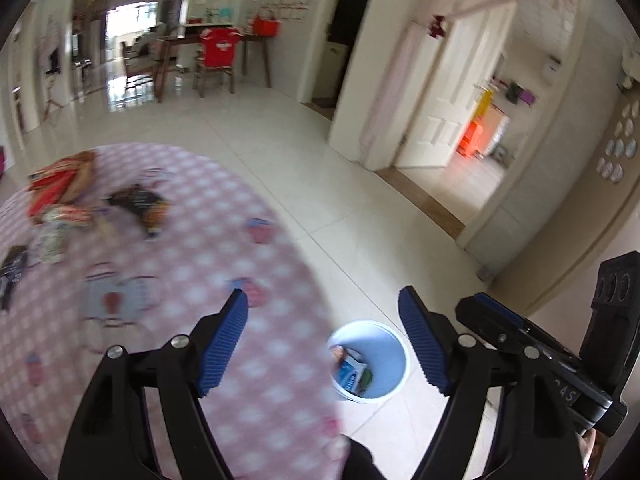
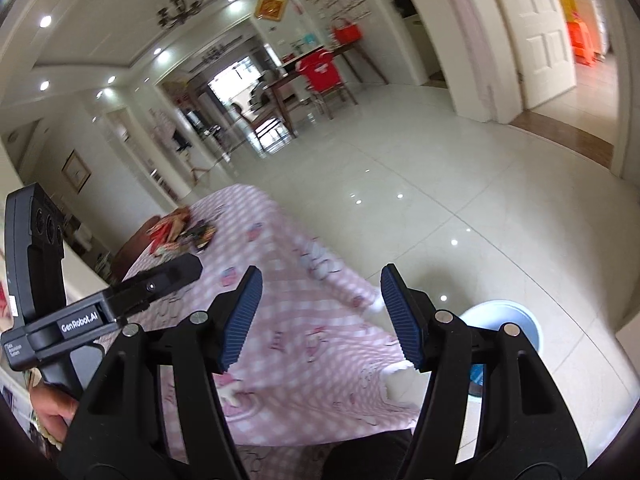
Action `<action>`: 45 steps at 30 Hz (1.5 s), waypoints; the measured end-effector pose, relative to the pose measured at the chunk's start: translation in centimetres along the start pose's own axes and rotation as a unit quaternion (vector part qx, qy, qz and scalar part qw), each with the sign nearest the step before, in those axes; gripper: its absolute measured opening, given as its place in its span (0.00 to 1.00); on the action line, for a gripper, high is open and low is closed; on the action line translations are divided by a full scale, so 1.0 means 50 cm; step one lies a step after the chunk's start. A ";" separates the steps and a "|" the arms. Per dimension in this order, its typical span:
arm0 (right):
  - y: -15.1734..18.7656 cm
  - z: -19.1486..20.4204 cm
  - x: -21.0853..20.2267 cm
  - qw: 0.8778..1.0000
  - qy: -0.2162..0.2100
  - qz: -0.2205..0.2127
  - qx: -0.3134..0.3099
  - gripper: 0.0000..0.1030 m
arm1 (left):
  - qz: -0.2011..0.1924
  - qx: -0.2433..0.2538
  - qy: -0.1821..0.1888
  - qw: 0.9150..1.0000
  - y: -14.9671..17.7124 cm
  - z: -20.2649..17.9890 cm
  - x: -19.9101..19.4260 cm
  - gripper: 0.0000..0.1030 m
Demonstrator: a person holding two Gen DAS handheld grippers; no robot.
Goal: Collect trash
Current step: 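Move both open tools back over the table, then grasp the green-white wrapper with the left tool while right grasps the black snack bag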
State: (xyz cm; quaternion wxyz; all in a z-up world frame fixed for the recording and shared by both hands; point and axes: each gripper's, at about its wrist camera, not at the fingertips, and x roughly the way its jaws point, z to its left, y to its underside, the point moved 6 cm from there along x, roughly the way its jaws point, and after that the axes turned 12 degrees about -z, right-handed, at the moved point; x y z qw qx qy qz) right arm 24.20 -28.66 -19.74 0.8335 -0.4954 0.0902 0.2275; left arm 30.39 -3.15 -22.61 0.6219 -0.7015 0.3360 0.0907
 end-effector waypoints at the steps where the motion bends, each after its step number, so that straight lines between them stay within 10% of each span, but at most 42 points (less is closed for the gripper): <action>1: 0.001 0.021 0.010 1.000 -0.007 0.004 -0.008 0.59 | -0.004 -0.007 -0.010 1.000 -0.005 0.031 -0.011 0.74; 16: 0.046 0.283 0.266 0.988 -0.050 0.080 -0.121 0.59 | 0.007 -0.056 -0.176 0.983 -0.029 0.439 -0.027 0.73; 35: 0.059 0.353 0.482 0.967 -0.019 0.143 -0.211 0.65 | 0.031 -0.039 -0.174 0.984 -0.039 0.482 0.042 0.15; 39: 0.075 0.374 0.488 0.958 -0.019 0.152 -0.243 0.34 | 0.027 -0.050 -0.168 0.984 -0.034 0.474 0.023 0.14; 45: 0.072 0.362 0.440 0.965 -0.032 0.133 -0.224 0.28 | 0.021 -0.061 -0.173 0.983 -0.014 0.460 -0.028 0.14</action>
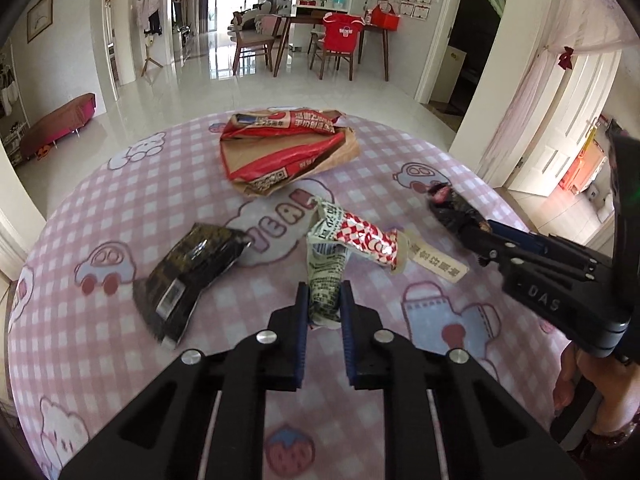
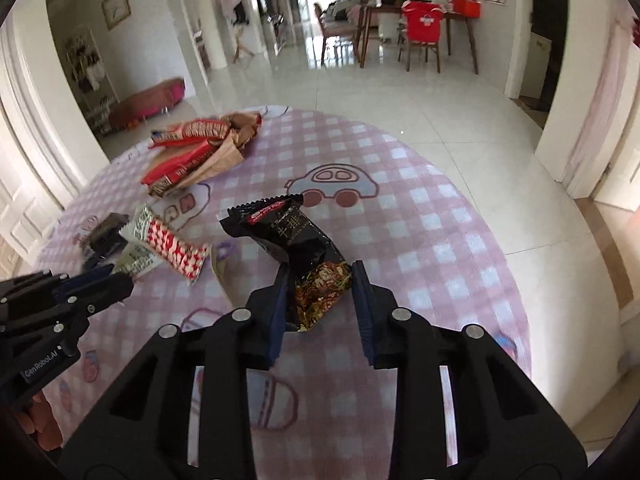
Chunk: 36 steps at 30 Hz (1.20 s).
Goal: Collect trash
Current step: 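Grasp the green-white wrapper with the left tool while right grasps the black snack bag, then carry the wrapper and black bag over the wastebasket and open both tools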
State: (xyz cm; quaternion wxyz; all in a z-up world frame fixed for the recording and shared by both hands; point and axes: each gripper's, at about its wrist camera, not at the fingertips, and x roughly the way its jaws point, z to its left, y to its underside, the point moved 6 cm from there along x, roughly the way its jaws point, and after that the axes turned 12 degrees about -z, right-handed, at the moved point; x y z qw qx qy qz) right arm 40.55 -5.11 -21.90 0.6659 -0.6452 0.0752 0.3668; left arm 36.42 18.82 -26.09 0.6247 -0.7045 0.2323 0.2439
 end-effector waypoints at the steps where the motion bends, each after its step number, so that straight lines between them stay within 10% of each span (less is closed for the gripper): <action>1: 0.007 -0.007 -0.021 1.000 0.000 -0.006 0.007 0.28 | -0.006 0.001 -0.008 1.000 -0.002 0.002 -0.012 0.14; 16: 0.037 -0.038 -0.248 0.995 -0.037 -0.067 0.071 0.28 | -0.078 0.003 -0.002 0.997 -0.039 -0.068 -0.200 0.14; 28: 0.132 -0.241 -0.423 0.980 0.016 -0.116 0.161 0.28 | -0.042 0.073 0.125 0.988 0.018 -0.397 -0.195 0.14; 36: 0.253 -0.430 -0.528 0.953 0.095 -0.142 0.248 0.28 | 0.017 0.136 0.213 0.967 0.107 -0.642 -0.136 0.14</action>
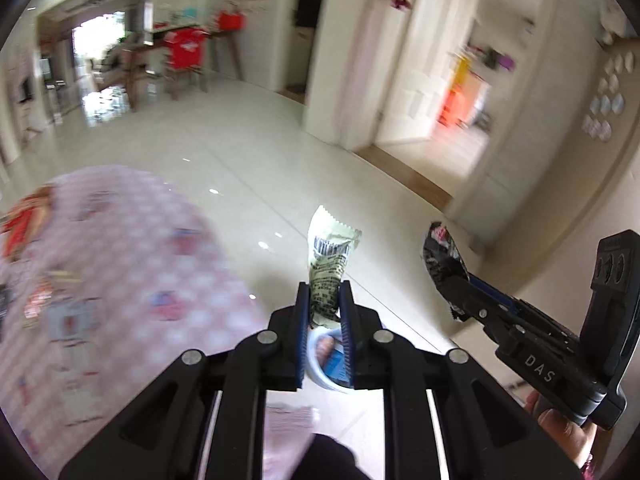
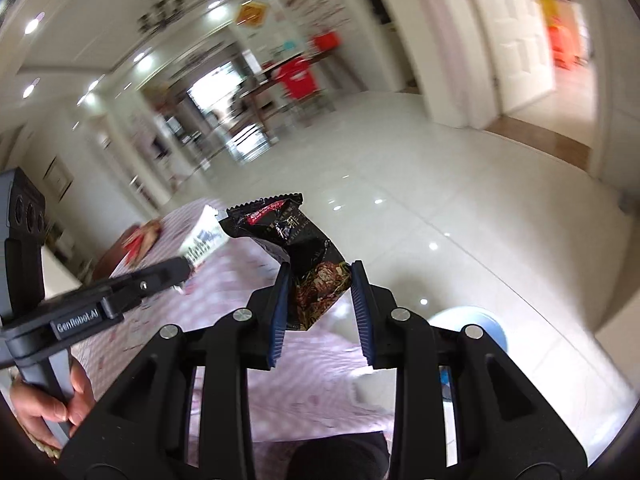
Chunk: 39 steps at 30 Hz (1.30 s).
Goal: Collect trash
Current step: 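Carry the wrapper and black bag over the wastebasket and open both tools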
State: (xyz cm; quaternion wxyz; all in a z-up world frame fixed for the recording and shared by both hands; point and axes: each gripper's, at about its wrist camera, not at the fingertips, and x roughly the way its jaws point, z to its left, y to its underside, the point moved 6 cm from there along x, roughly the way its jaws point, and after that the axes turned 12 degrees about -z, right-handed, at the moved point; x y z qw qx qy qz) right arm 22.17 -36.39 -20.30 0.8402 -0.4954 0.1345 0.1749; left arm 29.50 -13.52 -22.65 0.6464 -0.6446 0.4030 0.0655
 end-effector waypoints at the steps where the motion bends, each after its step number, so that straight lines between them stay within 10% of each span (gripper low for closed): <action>1: 0.000 -0.028 -0.007 1.000 0.011 -0.004 0.012 0.28 | 0.011 0.005 0.015 1.000 0.007 -0.031 0.026 0.14; 6: 0.003 -0.126 -0.034 0.997 0.047 -0.022 0.049 0.28 | 0.045 0.024 0.060 0.997 0.032 -0.131 0.120 0.18; 11: 0.010 -0.198 -0.059 0.994 0.069 -0.031 0.076 0.28 | 0.062 0.031 0.048 0.996 0.049 -0.177 0.180 0.65; 39: 0.025 -0.214 -0.015 0.995 0.053 -0.004 0.086 0.29 | 0.057 0.008 -0.004 0.998 0.045 -0.096 0.156 0.70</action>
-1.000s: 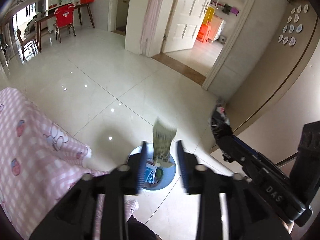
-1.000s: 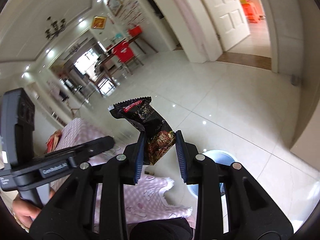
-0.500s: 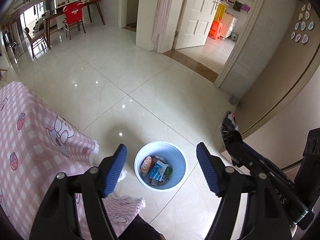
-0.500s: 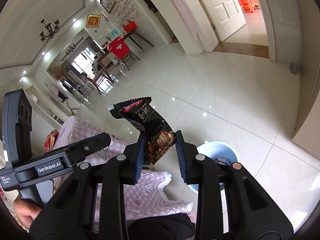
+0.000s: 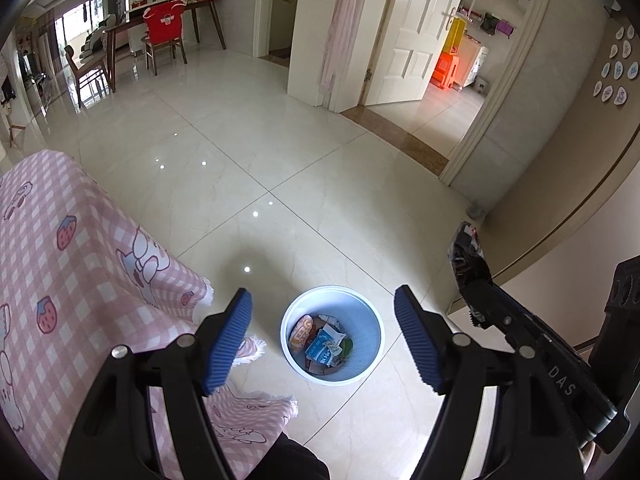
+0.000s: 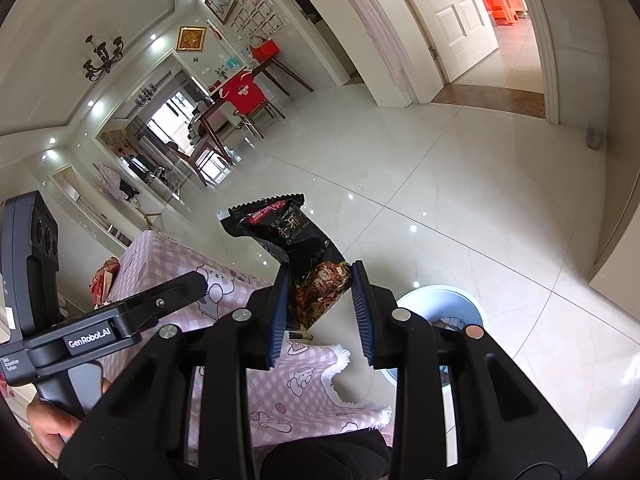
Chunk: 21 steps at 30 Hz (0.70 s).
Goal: Collect trash
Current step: 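Carry the wrapper and black bag over the wastebasket and open both tools, then move both open tools back over the table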
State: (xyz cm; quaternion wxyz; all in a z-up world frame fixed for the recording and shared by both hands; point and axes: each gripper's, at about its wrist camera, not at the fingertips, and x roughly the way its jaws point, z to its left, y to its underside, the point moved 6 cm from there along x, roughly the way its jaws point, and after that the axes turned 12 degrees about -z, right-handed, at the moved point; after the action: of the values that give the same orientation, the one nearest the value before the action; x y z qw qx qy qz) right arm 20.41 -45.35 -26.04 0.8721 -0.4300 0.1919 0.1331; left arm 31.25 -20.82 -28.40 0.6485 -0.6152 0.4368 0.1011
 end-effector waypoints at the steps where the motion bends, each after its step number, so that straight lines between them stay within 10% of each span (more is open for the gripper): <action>1: -0.001 0.000 0.001 1.000 0.000 -0.002 0.002 0.30 | -0.001 -0.002 -0.001 1.000 -0.002 0.002 -0.001 0.70; 8: -0.017 -0.012 0.023 1.000 0.006 -0.014 0.016 0.60 | -0.007 -0.009 -0.005 1.000 -0.005 0.024 -0.013 0.71; 21: -0.020 0.044 0.006 1.000 -0.004 -0.006 0.001 0.61 | -0.026 -0.017 0.000 1.000 -0.014 0.054 -0.062 0.74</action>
State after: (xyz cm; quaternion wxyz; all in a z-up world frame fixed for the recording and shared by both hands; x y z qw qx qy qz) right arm 21.55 -44.16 -24.23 0.8740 -0.4301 0.1855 0.1296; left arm 31.06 -17.32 -26.16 0.6404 -0.6370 0.4192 0.0915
